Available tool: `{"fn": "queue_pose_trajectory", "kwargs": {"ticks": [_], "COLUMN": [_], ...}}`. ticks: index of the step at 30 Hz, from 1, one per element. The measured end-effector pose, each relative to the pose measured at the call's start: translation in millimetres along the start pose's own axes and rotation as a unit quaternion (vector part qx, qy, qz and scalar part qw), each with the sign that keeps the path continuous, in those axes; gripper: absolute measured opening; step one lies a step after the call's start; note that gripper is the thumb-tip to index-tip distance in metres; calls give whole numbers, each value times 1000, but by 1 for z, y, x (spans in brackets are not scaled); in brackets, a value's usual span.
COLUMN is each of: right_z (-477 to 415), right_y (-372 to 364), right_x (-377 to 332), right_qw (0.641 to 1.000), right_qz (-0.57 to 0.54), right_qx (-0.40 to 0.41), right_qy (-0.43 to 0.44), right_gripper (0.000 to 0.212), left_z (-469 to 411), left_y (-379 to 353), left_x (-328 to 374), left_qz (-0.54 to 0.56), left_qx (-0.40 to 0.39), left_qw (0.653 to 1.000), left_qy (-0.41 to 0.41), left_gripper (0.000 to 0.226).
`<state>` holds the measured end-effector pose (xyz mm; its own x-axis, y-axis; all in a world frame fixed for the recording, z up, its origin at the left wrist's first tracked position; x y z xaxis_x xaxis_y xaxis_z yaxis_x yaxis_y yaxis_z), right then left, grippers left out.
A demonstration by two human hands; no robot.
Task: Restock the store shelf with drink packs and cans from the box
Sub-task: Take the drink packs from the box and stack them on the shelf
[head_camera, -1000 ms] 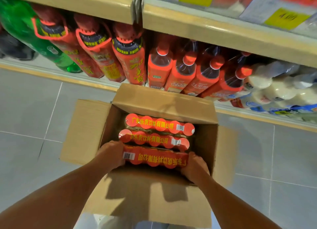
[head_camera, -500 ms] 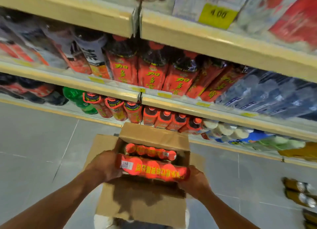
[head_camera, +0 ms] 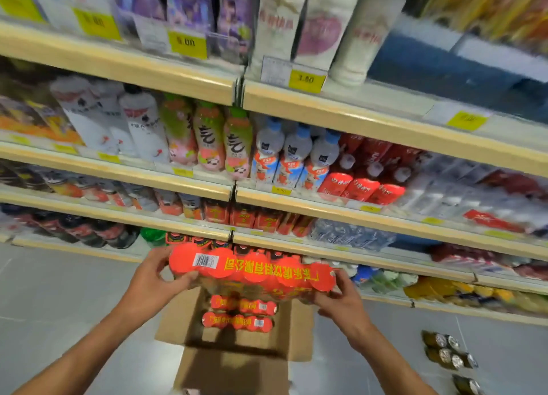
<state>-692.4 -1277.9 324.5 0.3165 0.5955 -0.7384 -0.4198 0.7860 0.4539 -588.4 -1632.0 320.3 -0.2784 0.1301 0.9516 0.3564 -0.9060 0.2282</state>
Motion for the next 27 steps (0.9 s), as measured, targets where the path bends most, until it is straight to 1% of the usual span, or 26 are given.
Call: {"fn": "queue_pose_trajectory", "kwargs": {"ticks": [4, 7, 9, 11, 15, 17, 20, 24, 27], "right_z": [55, 87, 106, 118, 135, 138, 137, 135, 134], "right_y": [21, 32, 38, 45, 58, 61, 68, 86, 103], "right_x": [-56, -88, -111, -131, -165, -173, -176, -174, -174], "right_qw": [997, 990, 985, 981, 973, 970, 966, 963, 961], "right_qz": [-63, -103, -123, -134, -131, -116, -104, -100, -115], "right_qx": [24, 59, 76, 82, 113, 128, 152, 173, 175], "right_qy": [47, 75, 89, 111, 152, 171, 179, 182, 179], "right_gripper": [47, 53, 53, 46, 46, 45, 47, 48, 55], "left_z": [10, 19, 29, 32, 34, 34, 32, 31, 30], "left_y": [33, 55, 69, 79, 90, 89, 85, 73, 59], "left_x": [79, 126, 155, 172, 197, 207, 219, 237, 253], "left_qz": [16, 37, 19, -12, -11, 3, 15, 8, 8], "left_qx": [-9, -16, -26, -28, -28, -27, -18, -27, -27], "left_qw": [999, 996, 994, 989, 983, 982, 980, 974, 972], "left_qy": [-48, -76, -109, -144, -182, -189, -199, -224, -235], "left_gripper": [56, 62, 67, 71, 57, 54, 59, 64, 65]}}
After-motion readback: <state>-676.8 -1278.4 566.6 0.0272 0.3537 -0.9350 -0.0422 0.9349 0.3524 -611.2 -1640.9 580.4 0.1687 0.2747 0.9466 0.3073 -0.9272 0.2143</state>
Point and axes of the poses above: each hand's wrist, its own z-axis away from the middle knuckle, its own y-axis out of the back of the hand, x = y × z, the point moved 1 cm from there along -z, towards the middle knuckle, and after that the axes turned 12 degrees about z, right-handed, at the moved point
